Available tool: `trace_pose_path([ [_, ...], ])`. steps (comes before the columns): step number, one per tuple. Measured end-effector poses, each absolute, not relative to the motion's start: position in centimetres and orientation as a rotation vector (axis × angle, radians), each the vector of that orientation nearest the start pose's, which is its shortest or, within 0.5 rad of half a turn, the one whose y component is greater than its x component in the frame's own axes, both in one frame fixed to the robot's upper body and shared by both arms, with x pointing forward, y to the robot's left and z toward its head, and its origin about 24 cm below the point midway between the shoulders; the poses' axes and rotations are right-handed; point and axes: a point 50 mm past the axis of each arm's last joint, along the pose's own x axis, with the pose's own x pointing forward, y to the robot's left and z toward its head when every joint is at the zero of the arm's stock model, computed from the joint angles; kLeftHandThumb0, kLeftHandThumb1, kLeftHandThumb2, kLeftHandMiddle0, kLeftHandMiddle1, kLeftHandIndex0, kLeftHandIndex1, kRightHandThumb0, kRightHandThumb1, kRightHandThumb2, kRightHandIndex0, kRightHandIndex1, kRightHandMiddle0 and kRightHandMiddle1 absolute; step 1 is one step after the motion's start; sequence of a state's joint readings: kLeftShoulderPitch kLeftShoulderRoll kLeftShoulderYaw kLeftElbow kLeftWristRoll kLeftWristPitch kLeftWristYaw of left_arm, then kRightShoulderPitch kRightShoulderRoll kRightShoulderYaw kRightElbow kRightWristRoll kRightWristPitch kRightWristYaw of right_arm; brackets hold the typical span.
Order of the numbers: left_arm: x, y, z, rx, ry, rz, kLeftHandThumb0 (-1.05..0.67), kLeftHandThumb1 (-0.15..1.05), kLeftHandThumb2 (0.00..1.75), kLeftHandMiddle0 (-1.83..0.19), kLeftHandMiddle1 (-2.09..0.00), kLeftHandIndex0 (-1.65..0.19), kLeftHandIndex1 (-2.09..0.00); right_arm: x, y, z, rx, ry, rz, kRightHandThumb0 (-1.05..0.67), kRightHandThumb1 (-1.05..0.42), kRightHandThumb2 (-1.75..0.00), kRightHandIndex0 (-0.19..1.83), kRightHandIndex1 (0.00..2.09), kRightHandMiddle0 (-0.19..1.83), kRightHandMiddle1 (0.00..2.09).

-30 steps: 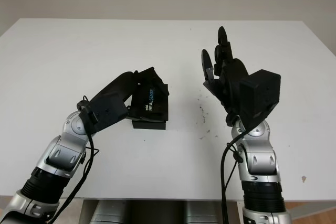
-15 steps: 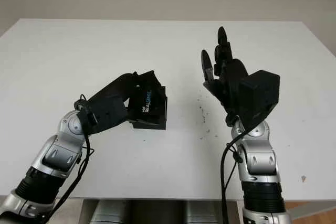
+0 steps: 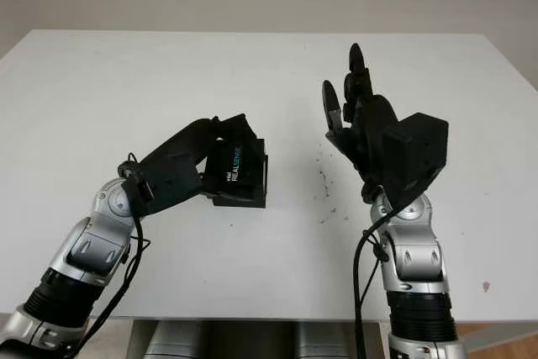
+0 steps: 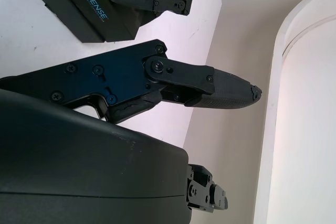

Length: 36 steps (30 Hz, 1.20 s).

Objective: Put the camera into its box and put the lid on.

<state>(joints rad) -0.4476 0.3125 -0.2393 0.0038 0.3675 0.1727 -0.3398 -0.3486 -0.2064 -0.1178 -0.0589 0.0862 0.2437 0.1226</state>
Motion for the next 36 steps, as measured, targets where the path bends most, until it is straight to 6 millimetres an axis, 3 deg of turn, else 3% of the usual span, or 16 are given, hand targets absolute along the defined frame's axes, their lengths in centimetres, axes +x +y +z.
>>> trace_pose_path([
  [20,31.7,11.0,12.9,0.734,-0.147,-0.448,-0.02,0.99,0.06,-0.34,-1.53,-0.19,-1.52,31.0,-18.3,13.7,-0.104,-0.174,0.079,-0.71,-1.05,-0.59,-0.18,0.06,-0.17,0.05],
  [32,32.1,10.4,13.2,0.793,-0.162,-0.476,-0.03,0.98,0.05,-0.39,-1.5,-0.24,-1.49,30.9,-18.2,13.9,-0.108,-0.183,0.08,-0.77,-1.05,-0.6,-0.18,0.05,-0.18,0.05],
  [36,32.3,10.3,12.5,0.814,-0.138,-0.494,-0.02,0.98,0.05,-0.38,-1.48,-0.25,-1.49,30.8,-18.2,14.1,-0.107,-0.19,0.081,-0.76,-1.05,-0.6,-0.19,0.05,-0.19,0.05],
])
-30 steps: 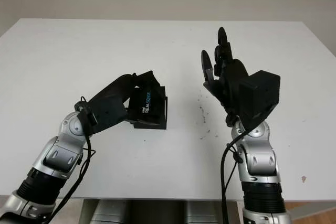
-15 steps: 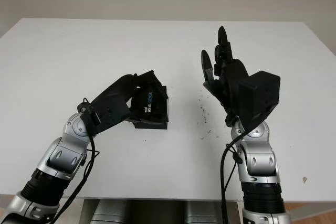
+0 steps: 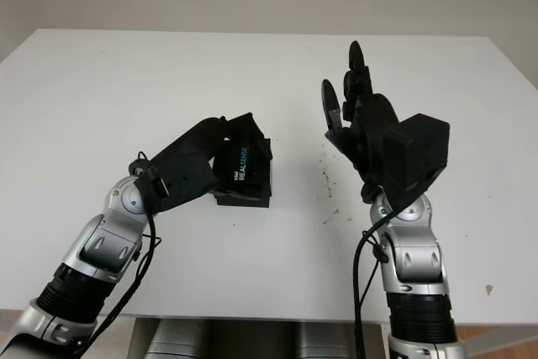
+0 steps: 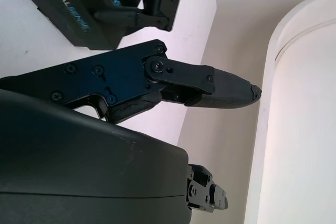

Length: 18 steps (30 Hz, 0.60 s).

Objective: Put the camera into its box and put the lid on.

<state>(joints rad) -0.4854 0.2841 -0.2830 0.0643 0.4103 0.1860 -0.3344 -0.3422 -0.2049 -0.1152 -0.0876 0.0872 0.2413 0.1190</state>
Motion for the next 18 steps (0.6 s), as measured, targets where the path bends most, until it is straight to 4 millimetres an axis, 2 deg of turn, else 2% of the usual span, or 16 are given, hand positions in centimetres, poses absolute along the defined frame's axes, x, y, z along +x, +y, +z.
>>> trace_pose_path([
  [18,32.79,9.98,11.9,0.869,-0.1,-0.531,-0.02,0.97,0.05,-0.41,-1.47,-0.27,-1.47,30.48,-18.33,14.07,-0.102,-0.166,0.068,-0.77,-1.05,-0.58,-0.18,0.05,-0.17,0.06],
])
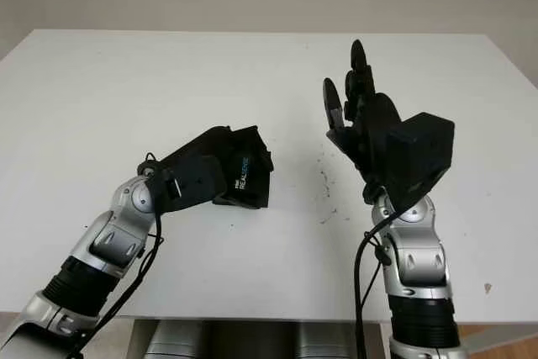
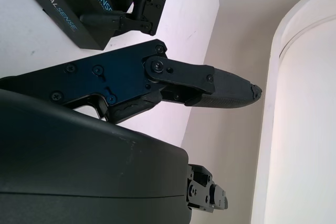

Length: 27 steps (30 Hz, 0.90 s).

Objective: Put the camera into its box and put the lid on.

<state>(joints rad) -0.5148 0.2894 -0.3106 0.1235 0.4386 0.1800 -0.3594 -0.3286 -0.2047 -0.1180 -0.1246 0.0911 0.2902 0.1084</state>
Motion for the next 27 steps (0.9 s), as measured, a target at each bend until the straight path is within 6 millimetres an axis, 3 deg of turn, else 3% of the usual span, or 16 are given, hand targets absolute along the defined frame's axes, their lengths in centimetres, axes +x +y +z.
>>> trace_pose_path([
  [7,32.8,10.1,11.9,0.86,-0.089,-0.534,-0.03,0.98,0.05,-0.4,-1.48,-0.27,-1.48,30.5,-18.3,14.0,-0.098,-0.16,0.072,-0.76,-1.05,-0.58,-0.19,0.05,-0.18,0.05],
  [10,32.6,10.2,11.9,0.855,-0.081,-0.525,-0.09,0.96,0.05,-0.32,-1.43,-0.22,-1.39,30.5,-18.3,14.0,-0.097,-0.16,0.074,-0.74,-1.05,-0.59,-0.19,0.05,-0.18,0.05],
  [12,32.5,10.3,11.9,0.852,-0.075,-0.521,-0.17,0.93,0.05,-0.24,-1.14,-0.12,-1.18,30.5,-18.3,14.0,-0.097,-0.16,0.073,-0.75,-1.05,-0.59,-0.19,0.05,-0.18,0.05],
  [13,32.4,10.3,11.9,0.853,-0.068,-0.527,-0.31,0.92,0.05,-0.18,-0.68,-0.06,-0.78,30.5,-18.3,14.0,-0.097,-0.16,0.073,-0.76,-1.05,-0.59,-0.18,0.05,-0.18,0.05],
  [14,32.4,10.4,11.9,0.859,-0.063,-0.534,-0.36,0.92,0.05,-0.2,-0.44,-0.1,-0.54,30.5,-18.3,14.0,-0.097,-0.16,0.073,-0.76,-1.05,-0.58,-0.18,0.05,-0.18,0.05],
  [15,32.3,10.6,12.1,0.87,-0.064,-0.542,-0.42,0.91,0.05,-0.16,-0.49,-0.12,-0.33,30.5,-18.3,14.0,-0.097,-0.16,0.071,-0.77,-1.05,-0.58,-0.18,0.06,-0.18,0.06],
  [16,32.2,10.7,12.2,0.877,-0.06,-0.56,-0.51,0.9,0.05,0.0,-0.31,-0.01,-0.16,30.5,-18.3,14.0,-0.097,-0.16,0.071,-0.77,-1.05,-0.58,-0.18,0.06,-0.18,0.05],
  [19,32.1,10.9,12.2,0.884,-0.039,-0.612,-0.61,0.89,0.05,0.16,-0.05,0.14,-0.03,30.5,-18.3,14.0,-0.099,-0.159,0.075,-0.77,-1.05,-0.59,-0.19,0.05,-0.18,0.05],
  [27,31.8,11.3,12.3,0.888,-0.012,-0.686,-0.67,0.87,0.05,0.19,0.0,0.19,0.0,30.4,-18.4,13.9,-0.099,-0.156,0.075,-0.76,-1.05,-0.58,-0.18,0.06,-0.17,0.06],
])
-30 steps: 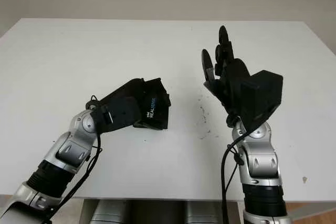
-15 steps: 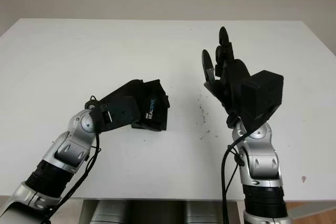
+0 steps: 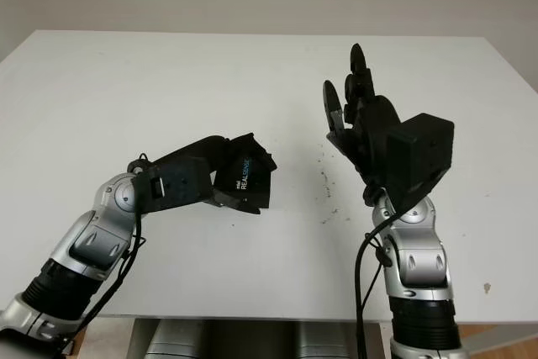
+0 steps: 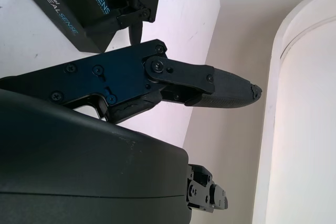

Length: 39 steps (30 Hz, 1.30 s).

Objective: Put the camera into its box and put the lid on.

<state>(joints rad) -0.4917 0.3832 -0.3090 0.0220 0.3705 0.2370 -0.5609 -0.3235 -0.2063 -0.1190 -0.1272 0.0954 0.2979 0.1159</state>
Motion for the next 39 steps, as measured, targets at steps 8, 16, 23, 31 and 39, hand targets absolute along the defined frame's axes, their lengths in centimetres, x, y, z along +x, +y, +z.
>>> trace_pose_path([
  [8,31.3,12.5,12.4,0.808,-0.003,-0.678,-0.69,0.88,0.06,0.19,0.0,0.19,0.0,30.4,-18.5,13.9,-0.098,-0.157,0.072,-0.74,-1.05,-0.58,-0.18,0.06,-0.17,0.06],
  [16,31.6,14.9,13.5,0.75,-0.004,-0.601,-0.84,0.94,0.07,0.19,0.0,0.19,0.0,30.4,-18.4,13.9,-0.098,-0.162,0.076,-0.7,-1.05,-0.58,-0.18,0.05,-0.17,0.06],
  [23,32.4,17.3,14.2,0.613,-0.019,-0.438,-0.84,1.05,0.57,0.19,0.0,0.19,0.0,30.3,-18.3,14.1,-0.1,-0.189,0.083,-0.71,-1.05,-0.58,-0.19,0.05,-0.17,0.05],
  [31,33.7,19.5,14.8,0.199,-0.106,-0.23,-0.78,1.05,0.48,0.19,0.0,0.19,0.0,30.6,-18.3,13.6,-0.099,-0.167,0.086,-0.76,-1.05,-0.59,-0.19,0.05,-0.18,0.05],
  [39,33.8,20.4,15.0,0.007,-0.301,-0.063,-0.77,1.05,0.49,0.19,-0.02,0.19,-0.01,30.8,-18.3,13.4,-0.101,-0.164,0.087,-0.73,-1.05,-0.62,-0.19,0.02,-0.19,0.03],
])
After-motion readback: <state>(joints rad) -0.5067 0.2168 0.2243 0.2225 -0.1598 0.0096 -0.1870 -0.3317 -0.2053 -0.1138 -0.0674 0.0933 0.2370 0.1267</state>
